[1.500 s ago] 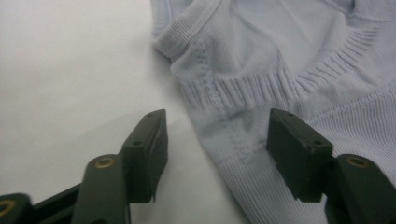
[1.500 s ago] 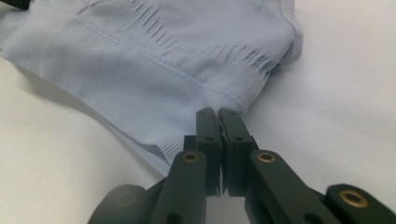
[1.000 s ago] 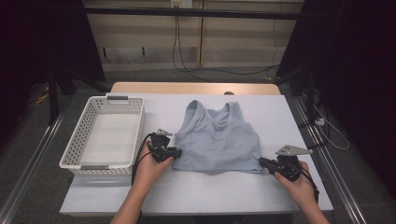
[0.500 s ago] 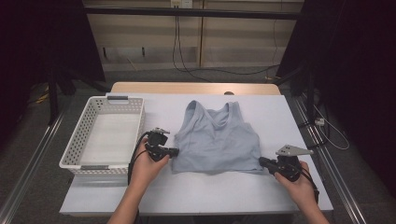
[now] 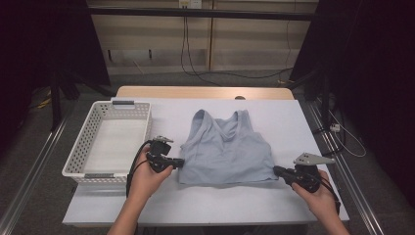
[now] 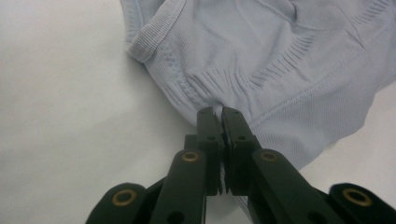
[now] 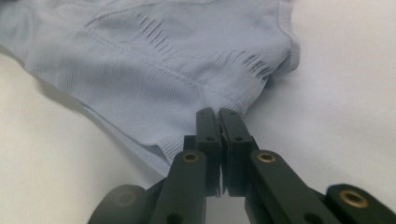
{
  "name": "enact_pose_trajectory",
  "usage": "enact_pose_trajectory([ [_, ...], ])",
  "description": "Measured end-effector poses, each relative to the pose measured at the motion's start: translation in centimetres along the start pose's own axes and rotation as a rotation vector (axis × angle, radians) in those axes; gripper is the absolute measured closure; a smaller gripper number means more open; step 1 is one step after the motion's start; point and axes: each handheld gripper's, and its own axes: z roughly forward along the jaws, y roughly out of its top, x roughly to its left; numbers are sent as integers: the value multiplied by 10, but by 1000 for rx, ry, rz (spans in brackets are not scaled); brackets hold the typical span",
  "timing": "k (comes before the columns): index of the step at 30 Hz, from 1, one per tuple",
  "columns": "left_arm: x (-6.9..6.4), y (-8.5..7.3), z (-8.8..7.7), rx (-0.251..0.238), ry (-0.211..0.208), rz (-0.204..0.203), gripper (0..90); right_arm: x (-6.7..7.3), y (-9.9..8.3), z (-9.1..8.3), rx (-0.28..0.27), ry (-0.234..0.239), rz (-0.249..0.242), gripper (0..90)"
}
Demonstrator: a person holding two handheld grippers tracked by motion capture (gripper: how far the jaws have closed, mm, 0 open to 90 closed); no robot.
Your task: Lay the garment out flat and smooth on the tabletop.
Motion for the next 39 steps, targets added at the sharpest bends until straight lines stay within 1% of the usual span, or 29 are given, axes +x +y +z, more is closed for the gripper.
enact_pose_trajectory([
  [2,-2,-2,-1,-1,7,7,872,2,-2,0,15,4,-12,885],
  [5,-4,-3,-3,2,5,13,873,4,-5,-2,23,9,-15,884],
  [10,-6,-4,-3,8,14,20,873,5,-7,-4,8,18,2,885],
  [12,-6,-4,-5,7,10,19,872,6,-6,-6,6,21,-7,885],
  [16,-8,-6,-9,4,2,23,872,10,-7,-15,-16,44,-14,884],
  [23,-10,-11,-8,32,14,33,872,14,-8,-18,-12,76,-16,884],
  [25,-11,-11,-11,25,5,28,872,14,-8,-20,-18,81,-15,884],
  [27,-11,-11,-13,16,3,33,871,13,-9,-21,-22,83,-5,883],
  [30,-11,-11,-12,23,1,35,867,11,-11,-19,-30,83,-7,855],
  [31,-11,-11,-11,27,3,38,860,11,-11,-18,-34,76,-13,816],
  [32,-10,-11,-11,20,12,47,828,11,-11,-18,-42,55,-21,759],
  [33,-9,-10,-11,1,28,55,762,11,-11,-18,-47,41,-20,719],
  [34,-8,-9,-12,-18,40,57,642,10,-10,-17,-58,37,-10,654],
  [35,-6,-7,-12,-29,39,55,567,10,-10,-17,-70,33,2,605],
  [36,-5,-4,-13,-39,39,62,548,9,-10,-16,-76,27,5,595],
  [38,-4,1,-12,-72,54,78,460,9,-10,-14,-79,23,10,535],
  [39,-4,4,-11,-82,58,82,438,9,-9,-12,-82,23,18,516],
])
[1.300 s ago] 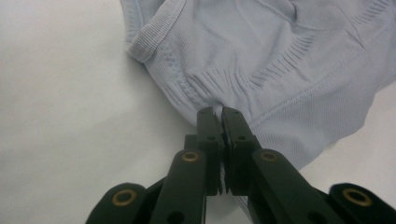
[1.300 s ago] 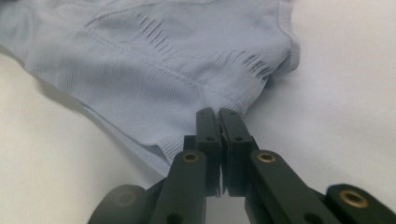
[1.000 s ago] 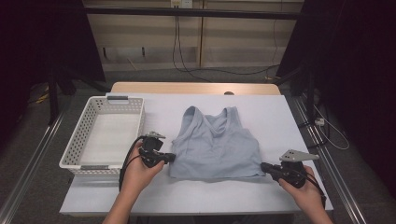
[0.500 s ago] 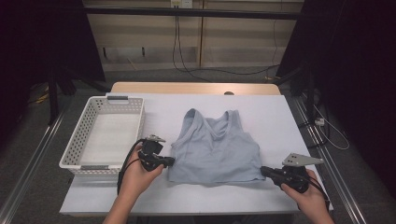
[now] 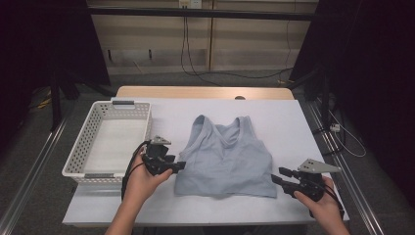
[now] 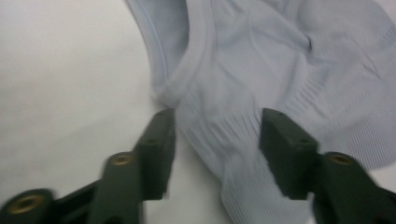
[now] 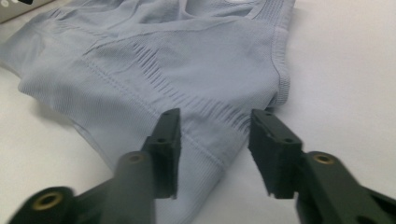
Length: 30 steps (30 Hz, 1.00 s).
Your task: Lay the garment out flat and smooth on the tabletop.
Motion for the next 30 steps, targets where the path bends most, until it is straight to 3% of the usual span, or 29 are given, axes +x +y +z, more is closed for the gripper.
enact_pose_trajectory([
  [6,6,19,15,-44,-5,-5,380,2,1,5,0,-11,-4,426],
  [12,12,38,42,-40,-4,-4,419,2,1,8,-8,-21,2,321],
  [20,17,60,75,-24,3,-13,447,2,1,11,-7,-24,3,279],
  [30,20,75,99,-3,-29,-37,482,4,1,16,2,-27,14,261],
])
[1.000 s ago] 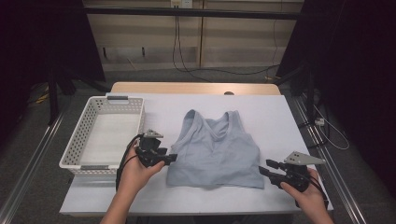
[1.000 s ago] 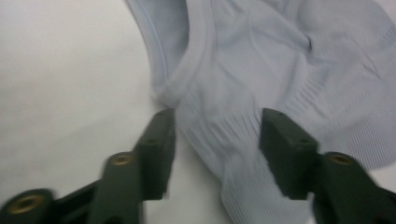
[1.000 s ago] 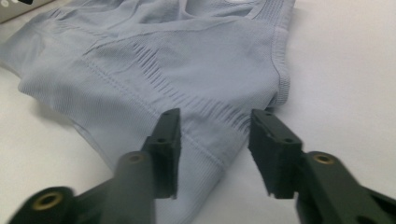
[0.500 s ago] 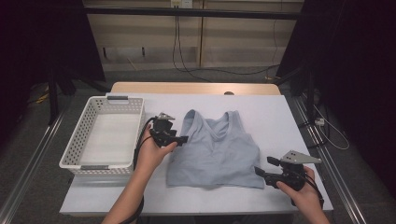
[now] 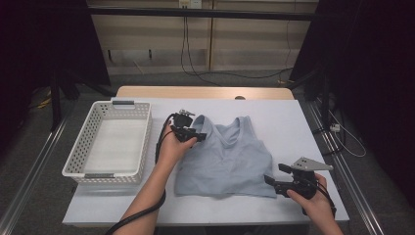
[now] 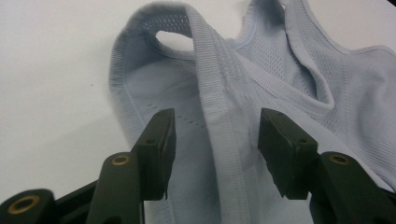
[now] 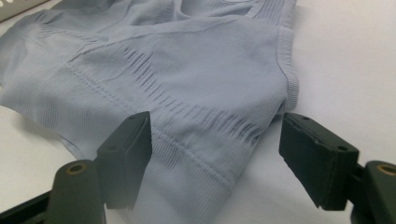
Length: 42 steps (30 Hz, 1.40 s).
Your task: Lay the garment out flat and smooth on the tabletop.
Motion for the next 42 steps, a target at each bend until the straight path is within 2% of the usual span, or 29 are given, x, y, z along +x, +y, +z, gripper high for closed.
enact_pose_trajectory([
  [1,0,1,2,9,8,9,498,0,0,0,4,-12,-6,261],
  [6,1,6,9,14,20,-3,557,0,1,0,2,-6,-1,261],
  [11,-1,11,14,26,8,-8,656,1,1,0,-3,-4,-7,261],
  [15,0,11,18,42,18,-47,713,2,2,1,-2,-1,-12,261],
  [21,1,10,17,42,-14,-59,878,4,4,2,-5,-2,-19,261],
  [23,1,10,16,48,-30,-61,888,4,4,2,-5,1,-19,261],
  [28,6,7,10,51,-20,-71,893,5,5,2,-6,0,-19,261],
  [31,12,3,5,49,-1,-80,893,5,5,3,-9,2,-21,261],
  [34,17,-3,2,46,8,-108,894,6,5,3,-7,6,-22,261],
  [42,21,-9,4,52,17,-116,892,13,9,6,-20,35,-35,247],
])
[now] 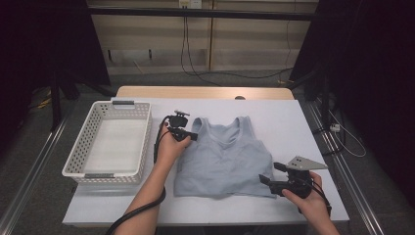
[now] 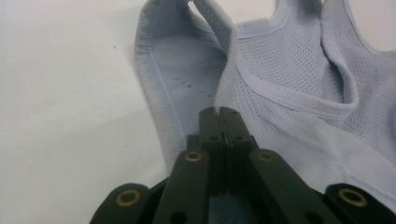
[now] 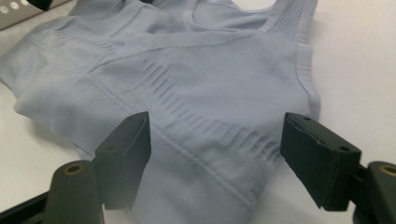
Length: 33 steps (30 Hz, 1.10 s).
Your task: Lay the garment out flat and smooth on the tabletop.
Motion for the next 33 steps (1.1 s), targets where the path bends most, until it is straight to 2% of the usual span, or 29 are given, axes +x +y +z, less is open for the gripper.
enact_pose_trajectory([
  [3,0,1,-1,1,1,11,889,5,3,2,-13,24,1,239],
  [6,-2,3,-4,-8,22,34,860,10,7,4,-29,41,-6,227],
  [10,0,6,-8,-17,43,51,669,16,12,10,-29,60,-24,211],
  [12,2,8,-11,-16,35,52,614,19,13,13,-26,67,-35,198],
  [17,4,9,-18,-26,56,71,493,28,18,22,-21,94,-56,192],
  [19,4,9,-20,-29,64,74,399,31,20,27,-19,106,-60,185],
  [23,7,9,-27,-41,82,58,316,39,24,35,-21,131,-82,173],
  [25,7,9,-29,-34,89,63,266,42,25,40,-19,148,-75,168],
  [29,7,10,-31,-28,87,66,227,47,27,46,-15,158,-86,163],
  [33,7,11,-32,-28,87,85,201,54,31,50,-17,170,-102,157],
])
